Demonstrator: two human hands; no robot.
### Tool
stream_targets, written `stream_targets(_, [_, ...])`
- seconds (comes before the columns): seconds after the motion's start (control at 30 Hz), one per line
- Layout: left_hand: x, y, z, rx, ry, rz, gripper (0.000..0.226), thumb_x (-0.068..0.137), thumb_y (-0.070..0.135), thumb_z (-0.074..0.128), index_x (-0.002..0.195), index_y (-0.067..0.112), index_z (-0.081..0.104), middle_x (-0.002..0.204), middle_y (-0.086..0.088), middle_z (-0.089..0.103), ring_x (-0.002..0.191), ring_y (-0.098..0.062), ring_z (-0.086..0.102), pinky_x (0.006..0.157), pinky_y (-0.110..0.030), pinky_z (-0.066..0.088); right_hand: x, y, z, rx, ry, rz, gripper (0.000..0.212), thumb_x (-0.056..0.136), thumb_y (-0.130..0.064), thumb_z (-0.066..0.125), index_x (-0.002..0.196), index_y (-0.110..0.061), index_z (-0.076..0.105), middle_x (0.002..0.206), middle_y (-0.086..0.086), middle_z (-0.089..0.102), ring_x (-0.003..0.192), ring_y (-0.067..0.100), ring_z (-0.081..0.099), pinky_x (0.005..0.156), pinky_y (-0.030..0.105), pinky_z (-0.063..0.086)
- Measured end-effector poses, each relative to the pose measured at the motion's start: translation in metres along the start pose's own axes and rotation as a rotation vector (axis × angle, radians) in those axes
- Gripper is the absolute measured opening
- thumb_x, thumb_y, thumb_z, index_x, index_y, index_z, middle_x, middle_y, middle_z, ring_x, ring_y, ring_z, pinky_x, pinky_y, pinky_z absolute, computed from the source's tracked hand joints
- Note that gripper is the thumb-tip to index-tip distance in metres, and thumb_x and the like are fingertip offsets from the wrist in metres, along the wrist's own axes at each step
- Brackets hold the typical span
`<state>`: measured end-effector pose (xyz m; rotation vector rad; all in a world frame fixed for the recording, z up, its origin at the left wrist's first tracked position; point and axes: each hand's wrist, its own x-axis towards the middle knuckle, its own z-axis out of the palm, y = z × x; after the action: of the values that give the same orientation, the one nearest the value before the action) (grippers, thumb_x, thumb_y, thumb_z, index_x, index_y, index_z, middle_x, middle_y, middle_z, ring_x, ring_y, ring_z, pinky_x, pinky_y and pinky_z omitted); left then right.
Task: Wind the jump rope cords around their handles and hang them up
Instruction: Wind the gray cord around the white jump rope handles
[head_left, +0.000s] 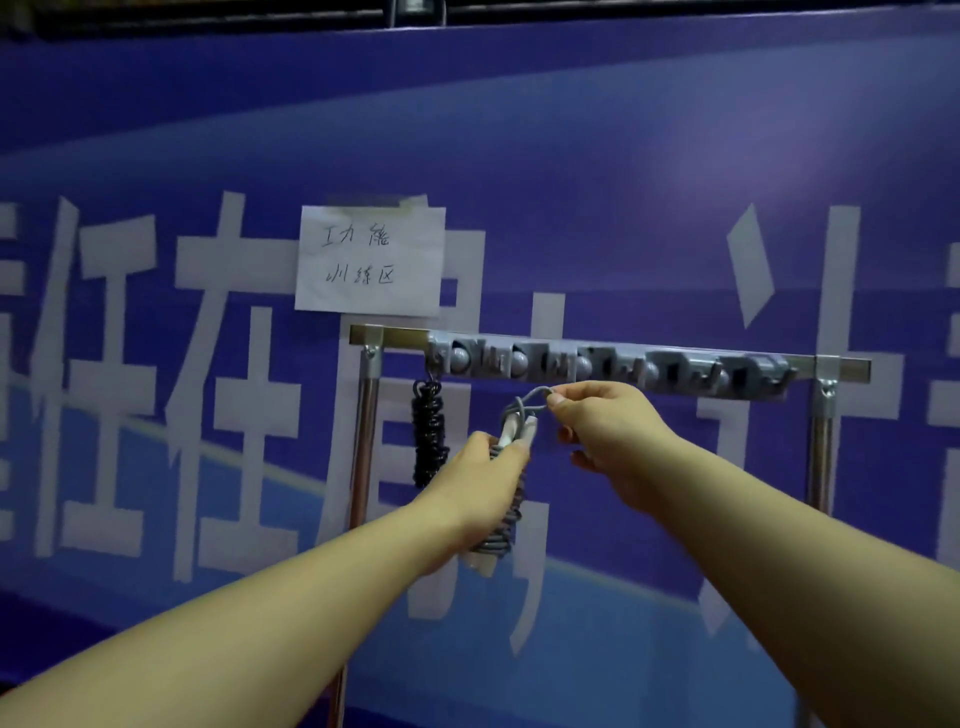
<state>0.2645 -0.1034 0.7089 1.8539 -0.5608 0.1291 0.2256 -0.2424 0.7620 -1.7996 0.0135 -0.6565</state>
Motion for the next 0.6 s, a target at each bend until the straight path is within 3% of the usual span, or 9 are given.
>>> stream_targets(0.1, [0.012,0.002,-0.004,0.037,0.023,0.010,0.040,0.094,0.068,0.041,0.098,0.029,0.052,0.093,-0.004,0.067,0.094,-0.029,0.067,0.091,-0.052,0.056,0.017,-0.006,0.004,-0.028,0.021,-0.017,0.012,0.101,-0.019,0.056,0.094,-0.019,0.067,0.087,-0.001,0.067,0.069,0.010,0.066,0.055,0.026,0.045])
stream_targets(0.27, [0.029,-0.007,-0.009,-0.036,0.120,0.015,0.036,0.097,0.060,0.048,0.097,0.025,0.058,0.088,0.002,0.065,0.082,-0.017,0.061,0.078,-0.036,0.052,0.042,-0.014,0.021,-0.122,0.033,-0.072,0.012,0.100,-0.017,0.057,0.097,-0.017,0.069,0.090,0.003,0.074,0.065,0.008,0.061,0.050,0.020,0.045])
stream_targets(0.4, [0.041,-0.010,-0.013,-0.180,0.164,-0.048,0.041,0.093,0.065,0.052,0.102,0.027,0.064,0.099,-0.003,0.070,0.095,-0.023,0.067,0.090,-0.045,0.056,0.063,-0.021,0.043,-0.147,0.085,-0.124,0.013,0.097,-0.016,0.062,0.088,-0.019,0.072,0.078,0.000,0.072,0.069,0.012,0.061,0.054,0.023,0.047])
stream_targets(0.5, [0.051,-0.005,-0.019,-0.230,0.164,-0.047,0.034,0.097,0.055,0.053,0.106,0.024,0.064,0.100,-0.005,0.070,0.097,-0.025,0.067,0.092,-0.047,0.057,0.076,-0.028,0.051,-0.138,0.104,-0.156,0.013,0.097,-0.015,0.061,0.091,-0.018,0.072,0.078,-0.001,0.071,0.064,0.006,0.063,0.048,0.017,0.045])
stream_targets(0.6, [0.062,-0.003,-0.025,-0.256,0.158,-0.030,0.028,0.099,0.048,0.054,0.101,0.023,0.064,0.100,-0.008,0.071,0.098,-0.027,0.068,0.093,-0.050,0.057,0.090,-0.030,0.051,-0.160,0.115,-0.169,0.018,0.096,-0.018,0.063,0.083,-0.023,0.074,0.080,0.002,0.073,0.070,0.014,0.066,0.060,0.029,0.056])
